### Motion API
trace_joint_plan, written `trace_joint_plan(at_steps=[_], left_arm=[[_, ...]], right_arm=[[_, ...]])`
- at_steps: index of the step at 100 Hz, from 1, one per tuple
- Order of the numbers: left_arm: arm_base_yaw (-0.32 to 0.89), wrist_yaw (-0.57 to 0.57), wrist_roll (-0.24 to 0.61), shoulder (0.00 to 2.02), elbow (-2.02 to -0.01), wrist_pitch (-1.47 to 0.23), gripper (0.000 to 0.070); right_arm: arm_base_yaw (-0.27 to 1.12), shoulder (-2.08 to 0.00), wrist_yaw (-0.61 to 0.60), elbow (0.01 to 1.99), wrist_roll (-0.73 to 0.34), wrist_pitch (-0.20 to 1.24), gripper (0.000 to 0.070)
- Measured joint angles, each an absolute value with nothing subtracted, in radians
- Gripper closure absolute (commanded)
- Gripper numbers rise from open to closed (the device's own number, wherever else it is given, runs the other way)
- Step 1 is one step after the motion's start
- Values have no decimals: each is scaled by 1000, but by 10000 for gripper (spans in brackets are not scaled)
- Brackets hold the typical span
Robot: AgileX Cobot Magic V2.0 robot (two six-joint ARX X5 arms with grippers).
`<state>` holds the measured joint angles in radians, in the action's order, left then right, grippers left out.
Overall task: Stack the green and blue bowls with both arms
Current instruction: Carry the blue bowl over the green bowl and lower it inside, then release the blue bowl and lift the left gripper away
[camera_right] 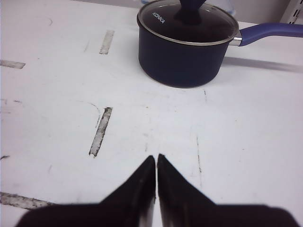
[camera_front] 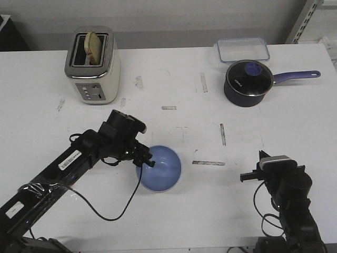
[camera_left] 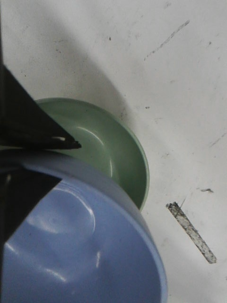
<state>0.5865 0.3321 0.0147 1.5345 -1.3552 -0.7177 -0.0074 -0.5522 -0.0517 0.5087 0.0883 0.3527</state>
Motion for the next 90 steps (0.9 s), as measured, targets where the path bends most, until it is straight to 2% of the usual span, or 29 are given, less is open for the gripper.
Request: trace_joint_plan(at_steps=[28,37,47,64,72,86,90], left_arm=[[593,329,13,1583,-1355,-714,698],[593,329,13,1583,-1355,-715,678],[593,329,14,1583,-1355,-715,510],[593,329,17,1583,-1355,-715,142],[593,329,17,1583,-1370,-722,85],[593,329,17,1583,-1460,-735,94],[593,329,17,1583,-1492,-734,118]], right_arm=[[-7,-552,-52,509,88,353,700],[-7,-552,-52,509,88,353,700],[-7,-552,-52,509,88,353,700],[-7,-552,-52,509,88,353,700],[-7,-552,-52,509,88,353,700],[-7,-552,-52,509,88,353,700],[-7,-552,-52,509,88,353,700]])
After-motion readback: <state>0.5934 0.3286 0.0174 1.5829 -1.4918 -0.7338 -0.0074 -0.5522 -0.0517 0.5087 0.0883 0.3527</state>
